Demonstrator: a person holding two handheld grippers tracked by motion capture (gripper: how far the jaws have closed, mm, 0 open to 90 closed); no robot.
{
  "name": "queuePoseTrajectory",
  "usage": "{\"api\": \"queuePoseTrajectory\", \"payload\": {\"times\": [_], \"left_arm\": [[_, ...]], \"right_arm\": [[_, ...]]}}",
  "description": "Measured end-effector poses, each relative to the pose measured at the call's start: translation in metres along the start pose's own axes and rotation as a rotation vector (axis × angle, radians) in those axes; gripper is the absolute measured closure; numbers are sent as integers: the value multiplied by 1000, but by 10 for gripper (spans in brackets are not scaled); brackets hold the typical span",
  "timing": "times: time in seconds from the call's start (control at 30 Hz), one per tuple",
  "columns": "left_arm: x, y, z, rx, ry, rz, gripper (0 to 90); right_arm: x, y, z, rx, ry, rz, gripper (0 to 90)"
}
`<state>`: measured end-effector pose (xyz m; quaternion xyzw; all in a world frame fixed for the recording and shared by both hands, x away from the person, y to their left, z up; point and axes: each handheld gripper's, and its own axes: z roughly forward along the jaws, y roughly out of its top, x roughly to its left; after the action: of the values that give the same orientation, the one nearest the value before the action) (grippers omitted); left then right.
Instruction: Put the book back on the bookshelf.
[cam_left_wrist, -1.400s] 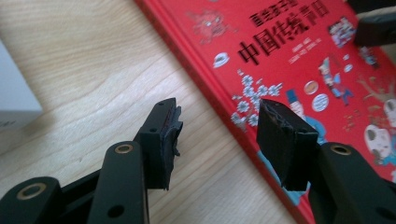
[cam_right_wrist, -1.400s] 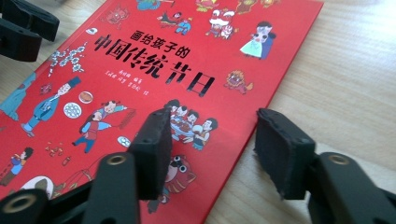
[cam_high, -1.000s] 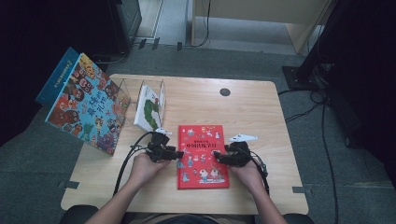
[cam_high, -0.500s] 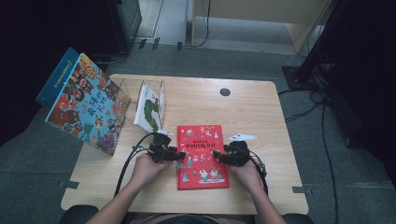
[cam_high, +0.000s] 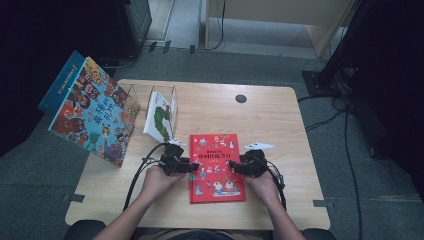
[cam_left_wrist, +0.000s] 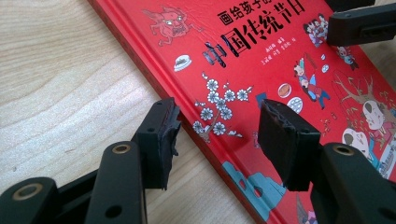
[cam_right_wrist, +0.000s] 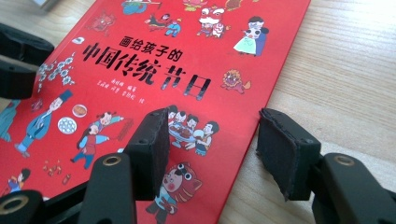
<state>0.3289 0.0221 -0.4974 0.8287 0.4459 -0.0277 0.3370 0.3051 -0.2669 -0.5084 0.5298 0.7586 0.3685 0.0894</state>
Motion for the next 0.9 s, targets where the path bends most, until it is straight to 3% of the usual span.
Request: {"api": "queuePoseTrajectory", "payload": {"times": [0.07, 0.23, 0.4, 0.57, 0.63, 0.9], "left_arm": [[-1, 0, 0, -1, 11, 4, 475], [-2, 1, 1, 10, 1, 8, 471], [-4, 0, 1, 1, 12, 8, 474], [-7, -3, 2, -18, 37, 16, 477], [-7, -3, 2, -19, 39, 14, 477], [-7, -3, 2, -22, 36, 9, 473]], "right_arm": [[1, 2, 0, 11, -5, 31, 431], [-5, 4, -2, 26, -4, 86, 520], [-2, 8, -1, 52, -21, 91, 500], [-5, 14, -2, 75, -4, 228, 527], [-8, 15, -2, 81, 11, 252, 534], [-14, 19, -3, 109, 44, 275, 533]]}}
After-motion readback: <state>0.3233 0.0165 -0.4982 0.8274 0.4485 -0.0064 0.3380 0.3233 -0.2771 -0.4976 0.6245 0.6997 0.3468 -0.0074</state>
